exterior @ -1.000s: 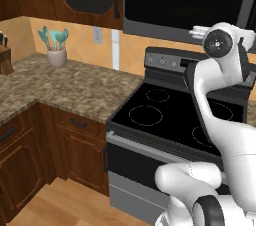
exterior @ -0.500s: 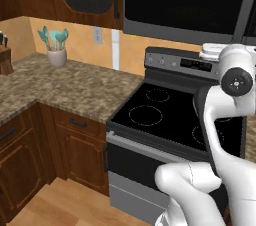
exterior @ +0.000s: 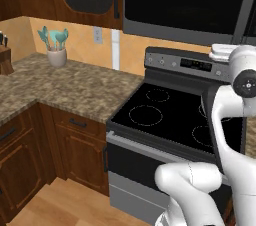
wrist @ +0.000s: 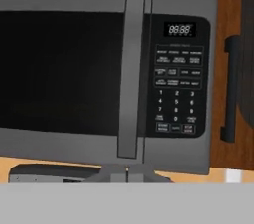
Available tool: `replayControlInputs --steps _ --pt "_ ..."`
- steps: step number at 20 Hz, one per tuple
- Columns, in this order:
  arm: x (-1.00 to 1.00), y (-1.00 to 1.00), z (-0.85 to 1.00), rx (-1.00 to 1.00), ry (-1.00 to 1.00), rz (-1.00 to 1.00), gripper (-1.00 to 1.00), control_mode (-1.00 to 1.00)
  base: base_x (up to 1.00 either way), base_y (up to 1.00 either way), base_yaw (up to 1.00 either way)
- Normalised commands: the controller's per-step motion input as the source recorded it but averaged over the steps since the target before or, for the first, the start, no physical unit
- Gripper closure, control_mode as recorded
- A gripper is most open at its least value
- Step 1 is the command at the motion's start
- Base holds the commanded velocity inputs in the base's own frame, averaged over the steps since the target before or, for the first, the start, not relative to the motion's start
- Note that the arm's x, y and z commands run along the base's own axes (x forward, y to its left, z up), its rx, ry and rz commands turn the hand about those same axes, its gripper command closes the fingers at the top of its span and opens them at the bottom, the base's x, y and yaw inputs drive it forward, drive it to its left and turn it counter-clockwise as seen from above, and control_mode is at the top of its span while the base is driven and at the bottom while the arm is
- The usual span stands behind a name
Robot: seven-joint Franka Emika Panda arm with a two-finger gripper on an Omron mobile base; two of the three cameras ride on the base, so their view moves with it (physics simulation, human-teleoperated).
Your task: Pick the squash from the sink and place it in the bowl. Then pick the bowl and place it in the microwave. Then close the microwave door and press the start button.
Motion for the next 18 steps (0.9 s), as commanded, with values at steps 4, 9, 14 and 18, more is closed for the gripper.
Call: replayControlInputs --steps 4,9,14,18 --pt "0.0 -0.27 0.01 0.02 0.0 0.0 1.0 -1.0 0.0 0.0 0.0" --pt "0.18 -0.29 0.01 0.05 0.0 0.0 1.0 -1.0 0.0 0.0 0.0" --pt "0.3 -0.31 0.0 0.06 0.0 0.0 1.0 -1.0 0.0 0.0 0.0" --pt "0.26 -0.26 0.02 0.05 0.0 0.0 1.0 -1.0 0.0 0.0 0.0"
